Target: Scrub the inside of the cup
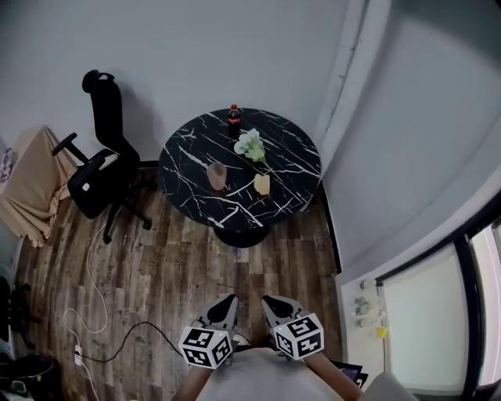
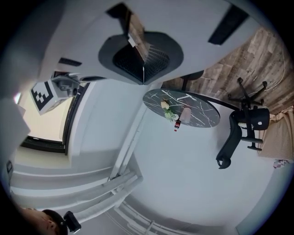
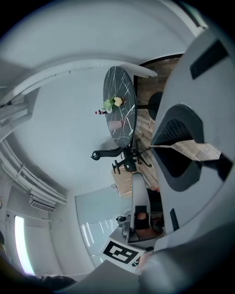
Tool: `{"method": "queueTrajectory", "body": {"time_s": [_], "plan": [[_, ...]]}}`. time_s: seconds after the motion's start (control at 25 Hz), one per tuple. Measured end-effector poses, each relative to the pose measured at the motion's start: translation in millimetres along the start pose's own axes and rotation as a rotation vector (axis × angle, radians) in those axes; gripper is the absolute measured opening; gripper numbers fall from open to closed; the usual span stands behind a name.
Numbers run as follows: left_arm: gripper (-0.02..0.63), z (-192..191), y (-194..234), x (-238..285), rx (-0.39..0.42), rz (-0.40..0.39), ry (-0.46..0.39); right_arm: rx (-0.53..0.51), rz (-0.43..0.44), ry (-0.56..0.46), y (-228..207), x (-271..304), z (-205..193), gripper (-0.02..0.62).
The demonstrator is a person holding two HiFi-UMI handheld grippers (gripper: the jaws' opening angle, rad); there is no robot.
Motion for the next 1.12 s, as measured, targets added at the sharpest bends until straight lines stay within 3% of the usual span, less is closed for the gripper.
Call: {"method": "queueTrajectory", "body": {"time_s": [0.6,0.8,1.0,1.12], "plan": [[0.011,17.9,24.5,1.1,0.022,0.002,0.005,0.083,-0.005,-0.017,-6.6,24.3,4.9,0.035],[0.011,20.5,30.4,10.0,0.014,0.037,0.000,0.057,0.003,-0.005,-22.7,33.8,10.8,0.035],[0.012,31.4,40.4,23.7,0.005,0.106,-0.064,0.022,0.022,0.006,-46.3,49.6,21.5,0.035],[0.012,42.6,43.6,39.7,-0.001,0.104,-0.079,-0.017,0.039,0.010,-62.7,59.0,35.1,0.035]]}}
Point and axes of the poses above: the fingertips, and each gripper's own axes: x forward along the fingers, y to its left, z out of its top, the point moved 8 cm from there along -x, backward along the fingers, and after that the axes turned 2 degrees about -x, right-handed, at the moved point
